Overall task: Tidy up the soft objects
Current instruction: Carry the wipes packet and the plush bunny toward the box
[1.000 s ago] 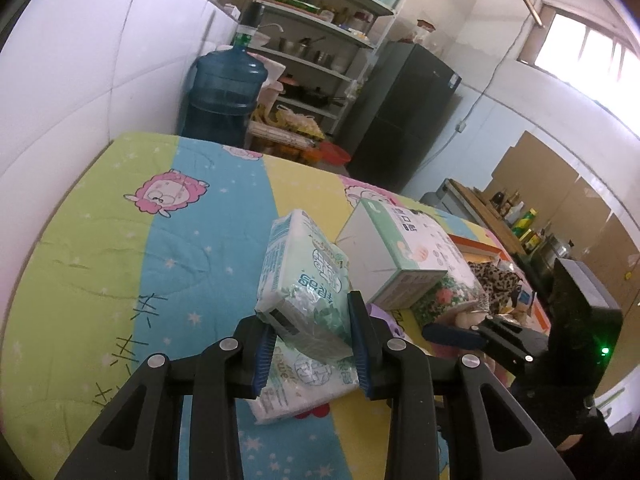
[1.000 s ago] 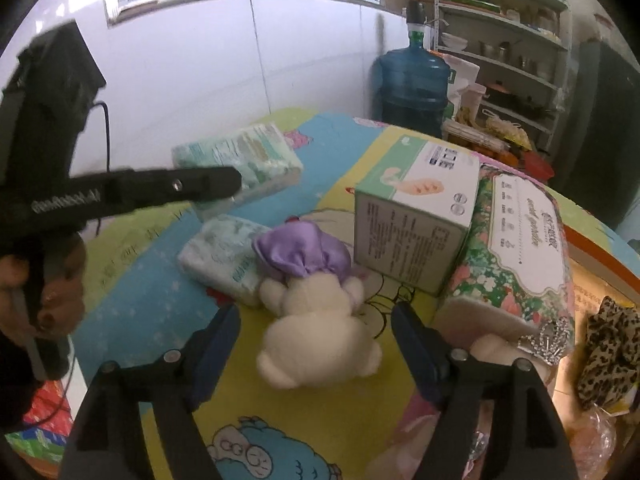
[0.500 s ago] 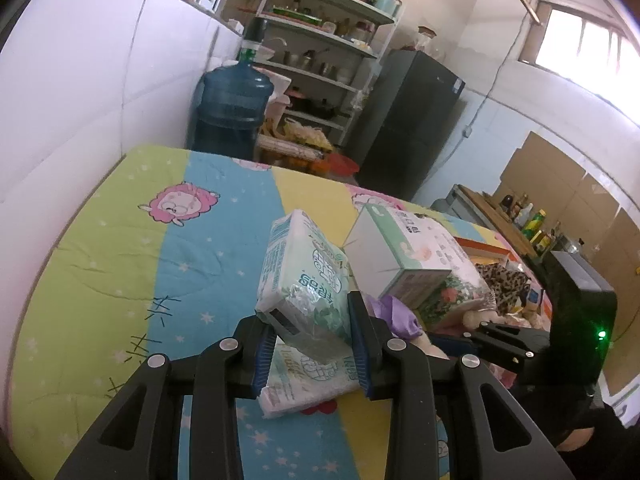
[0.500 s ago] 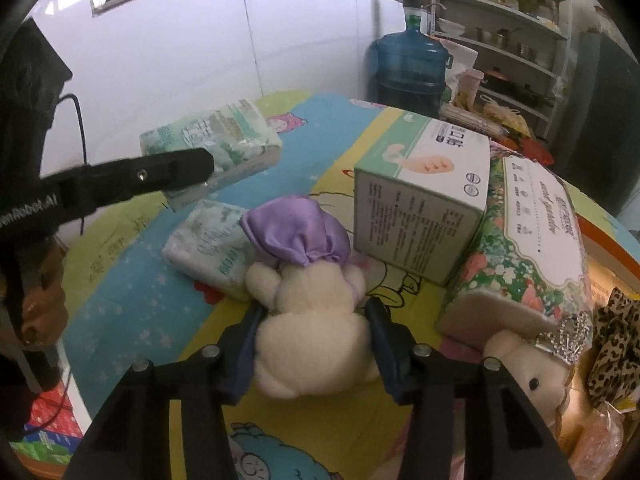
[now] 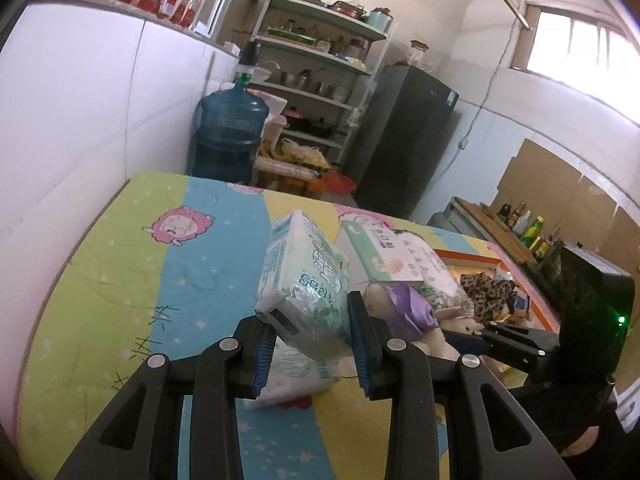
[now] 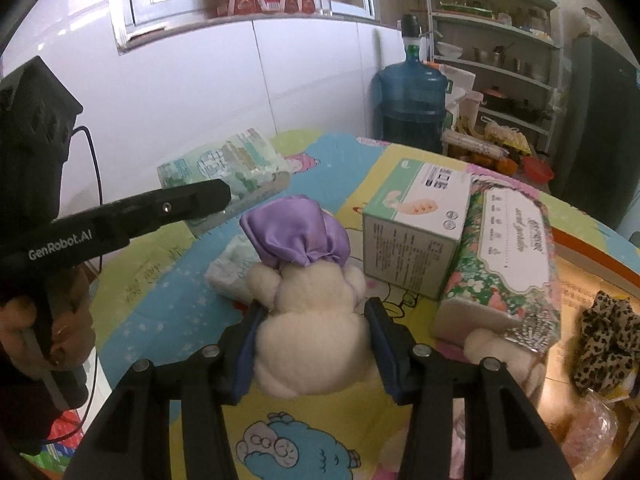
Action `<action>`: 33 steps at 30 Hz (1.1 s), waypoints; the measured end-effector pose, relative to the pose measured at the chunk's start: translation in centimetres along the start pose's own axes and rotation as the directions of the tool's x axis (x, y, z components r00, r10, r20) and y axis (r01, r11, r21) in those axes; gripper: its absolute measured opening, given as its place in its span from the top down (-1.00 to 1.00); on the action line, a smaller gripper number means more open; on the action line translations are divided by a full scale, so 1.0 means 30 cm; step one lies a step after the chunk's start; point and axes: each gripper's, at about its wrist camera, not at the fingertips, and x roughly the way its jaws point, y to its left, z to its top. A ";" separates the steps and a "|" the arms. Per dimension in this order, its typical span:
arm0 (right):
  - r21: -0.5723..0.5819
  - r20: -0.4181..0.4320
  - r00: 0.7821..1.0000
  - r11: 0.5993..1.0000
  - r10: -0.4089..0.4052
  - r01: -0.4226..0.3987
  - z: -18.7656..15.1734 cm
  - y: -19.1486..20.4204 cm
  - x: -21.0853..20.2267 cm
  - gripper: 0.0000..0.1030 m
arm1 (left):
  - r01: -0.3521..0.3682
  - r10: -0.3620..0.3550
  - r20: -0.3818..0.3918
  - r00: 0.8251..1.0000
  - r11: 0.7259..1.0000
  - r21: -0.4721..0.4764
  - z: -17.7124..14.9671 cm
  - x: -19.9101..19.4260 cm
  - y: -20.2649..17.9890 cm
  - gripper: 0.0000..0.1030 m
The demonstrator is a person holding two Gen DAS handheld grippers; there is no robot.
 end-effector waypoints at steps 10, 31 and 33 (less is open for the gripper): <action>0.034 0.080 0.997 0.999 -0.006 0.003 -0.008 -0.034 -0.121 0.03 | 0.012 -0.013 0.034 0.999 0.999 0.033 0.015 -0.048 -0.095 0.33; 0.186 0.207 0.971 0.979 -0.122 0.083 -0.114 -0.265 -0.397 0.03 | 0.119 -0.123 0.027 0.992 0.986 0.117 0.025 -0.006 -0.420 0.33; 0.202 0.215 0.967 0.975 -0.138 0.094 -0.126 -0.292 -0.423 0.03 | 0.130 -0.134 0.022 0.991 0.984 0.122 0.024 0.003 -0.450 0.33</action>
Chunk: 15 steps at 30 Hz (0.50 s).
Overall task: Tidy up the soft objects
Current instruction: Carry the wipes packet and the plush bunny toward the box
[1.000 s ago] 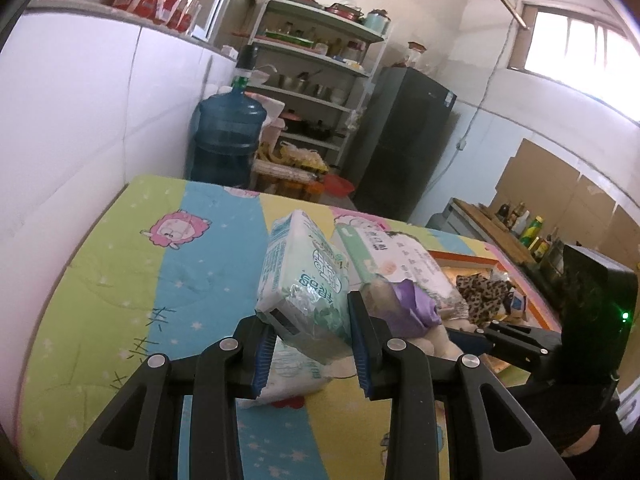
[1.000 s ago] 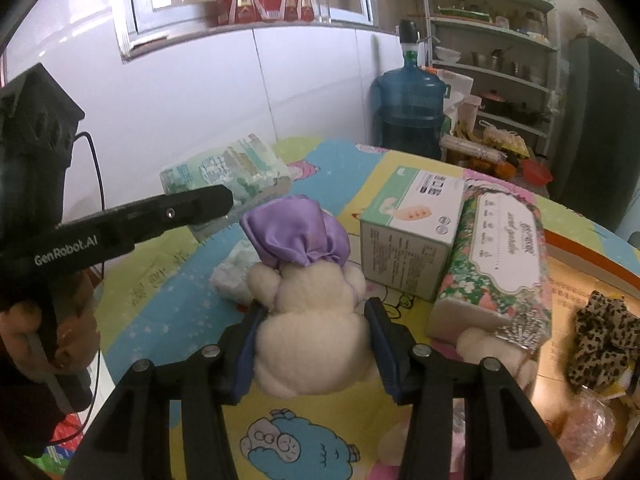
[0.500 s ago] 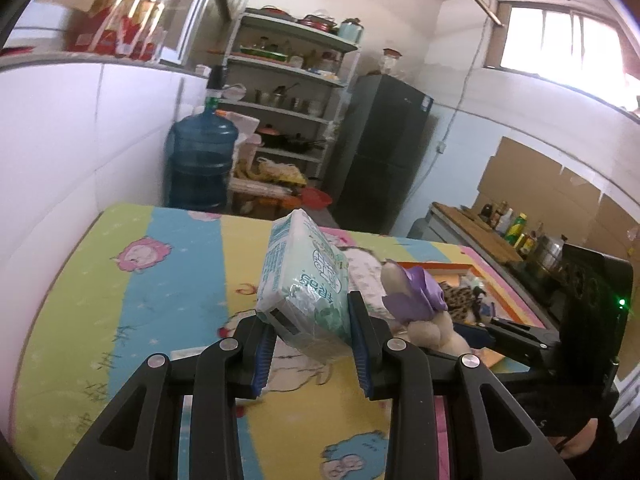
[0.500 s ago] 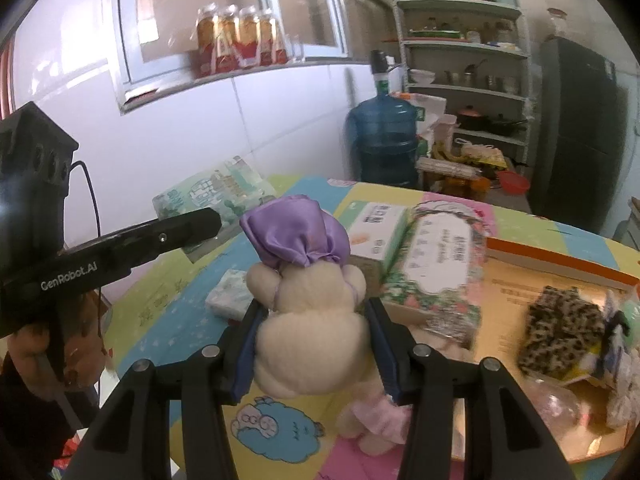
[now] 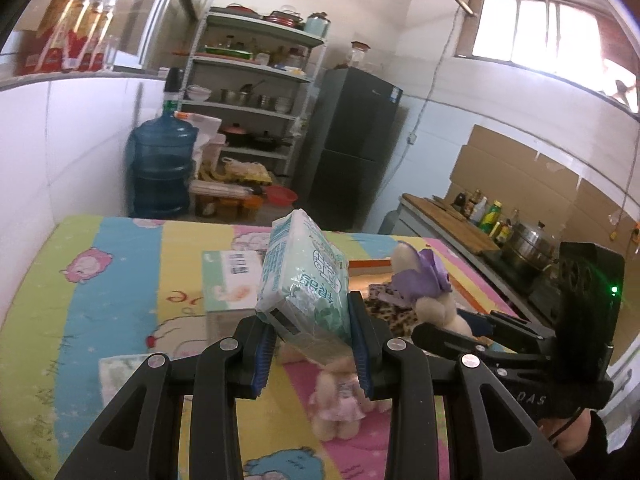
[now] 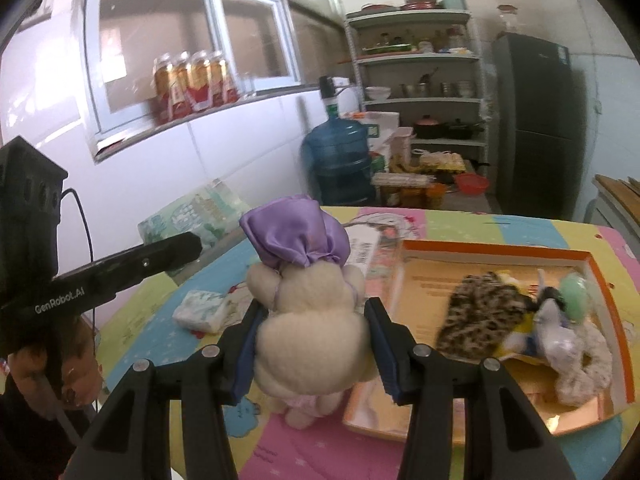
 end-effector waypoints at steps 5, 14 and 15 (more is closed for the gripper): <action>0.034 0.030 0.999 0.999 -0.033 0.032 0.003 -0.077 -0.054 0.02 | 0.026 -0.026 -0.010 1.000 1.000 0.012 0.003 0.029 -0.062 0.33; 0.111 0.075 0.992 0.989 -0.103 0.094 -0.012 -0.226 -0.150 0.02 | 0.061 -0.060 -0.039 0.997 0.998 0.032 -0.008 0.100 -0.178 0.33; 0.122 0.078 0.990 0.987 -0.114 0.103 -0.016 -0.247 -0.163 0.02 | 0.063 -0.062 -0.041 0.997 0.997 0.032 -0.009 0.107 -0.190 0.33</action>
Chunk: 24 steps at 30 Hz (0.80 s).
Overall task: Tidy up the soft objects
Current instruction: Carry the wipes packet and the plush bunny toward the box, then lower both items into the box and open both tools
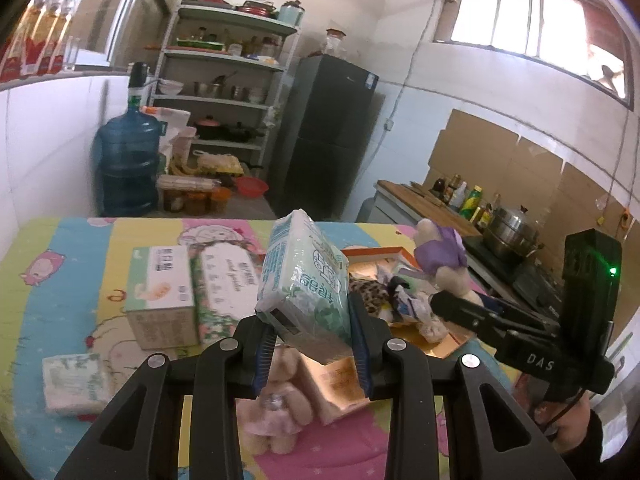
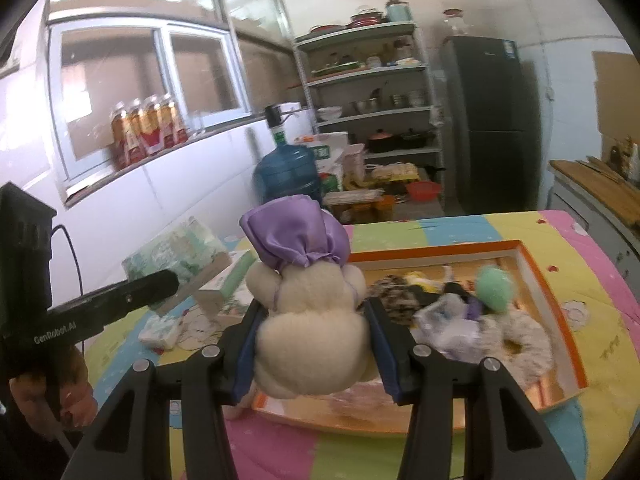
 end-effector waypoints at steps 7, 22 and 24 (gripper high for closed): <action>0.045 0.022 0.999 0.998 -0.042 0.041 -0.004 -0.115 -0.047 0.02 | 0.015 -0.015 -0.019 1.000 1.000 0.006 -0.009 0.068 -0.078 0.33; 0.119 0.020 0.994 0.987 -0.108 0.105 -0.032 -0.317 -0.093 0.02 | 0.011 -0.013 -0.069 0.998 0.999 -0.037 -0.052 0.219 -0.175 0.33; 0.131 0.016 0.994 0.985 -0.112 0.109 -0.042 -0.342 -0.095 0.02 | 0.005 -0.008 -0.077 0.997 0.999 -0.042 -0.062 0.239 -0.181 0.33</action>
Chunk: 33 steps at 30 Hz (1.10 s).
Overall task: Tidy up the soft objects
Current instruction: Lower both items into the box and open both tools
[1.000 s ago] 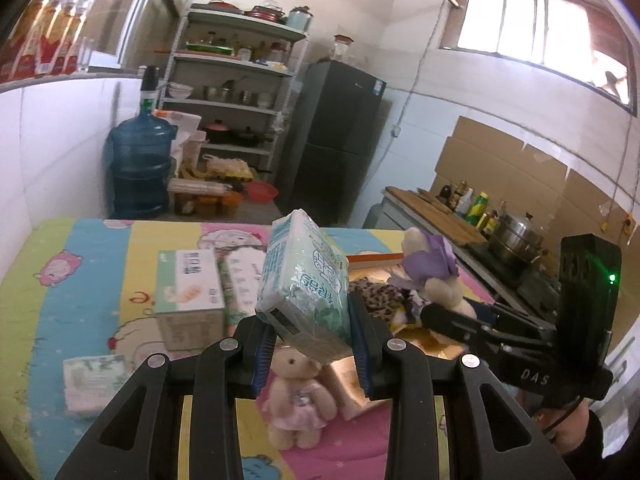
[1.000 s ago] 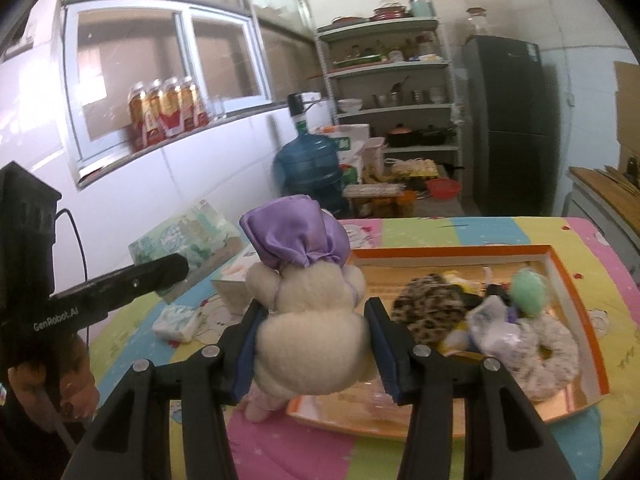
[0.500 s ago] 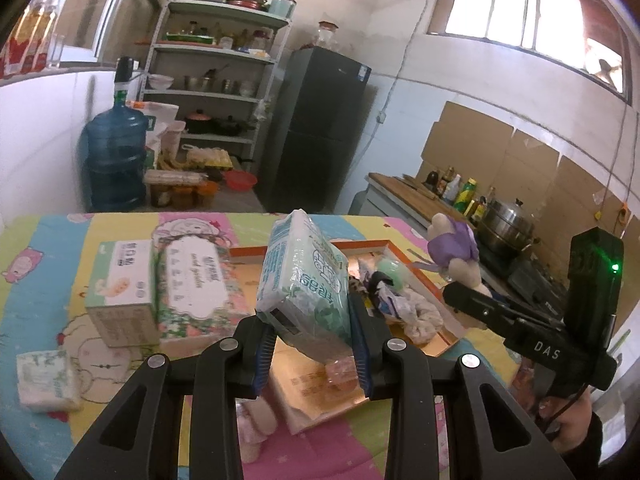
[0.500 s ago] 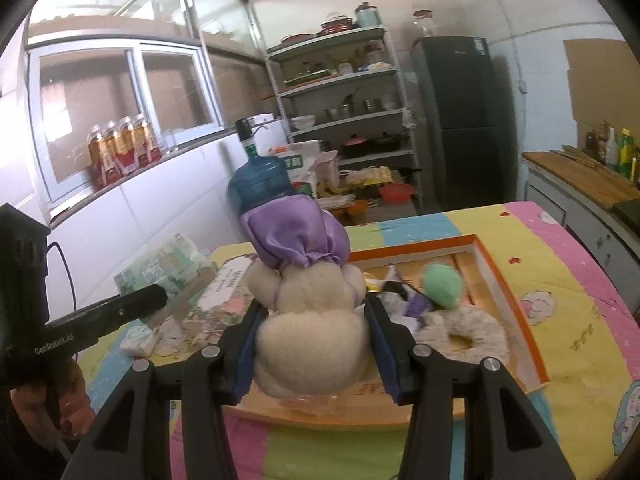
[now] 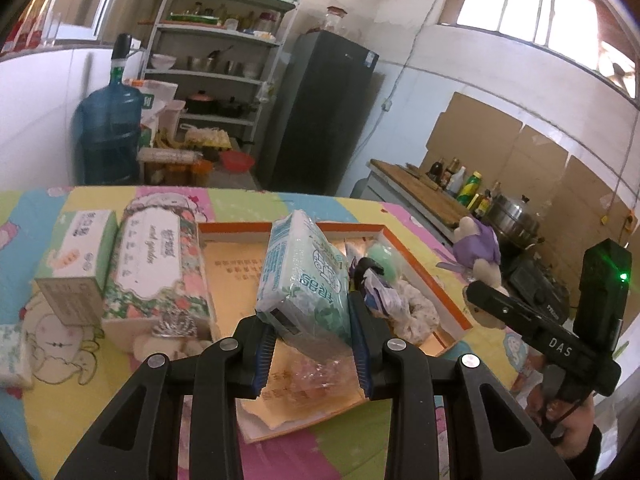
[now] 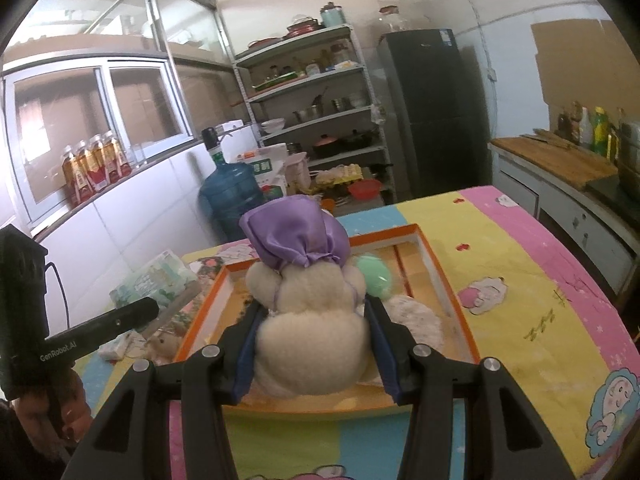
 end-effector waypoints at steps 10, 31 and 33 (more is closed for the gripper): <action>0.044 -0.024 1.000 0.999 -0.004 0.005 -0.022 -0.097 0.026 0.02 | -0.033 0.032 -0.028 0.999 0.999 -0.028 -0.019 0.079 -0.004 0.33; 0.048 -0.105 0.994 0.998 0.035 -0.030 -0.016 -0.150 0.195 0.02 | -0.118 0.108 -0.095 0.990 0.987 -0.106 -0.019 0.256 0.039 0.33; 0.046 -0.116 0.993 0.999 0.031 -0.025 -0.016 -0.152 0.212 0.02 | -0.127 0.116 -0.104 0.988 0.986 -0.104 -0.020 0.270 0.038 0.33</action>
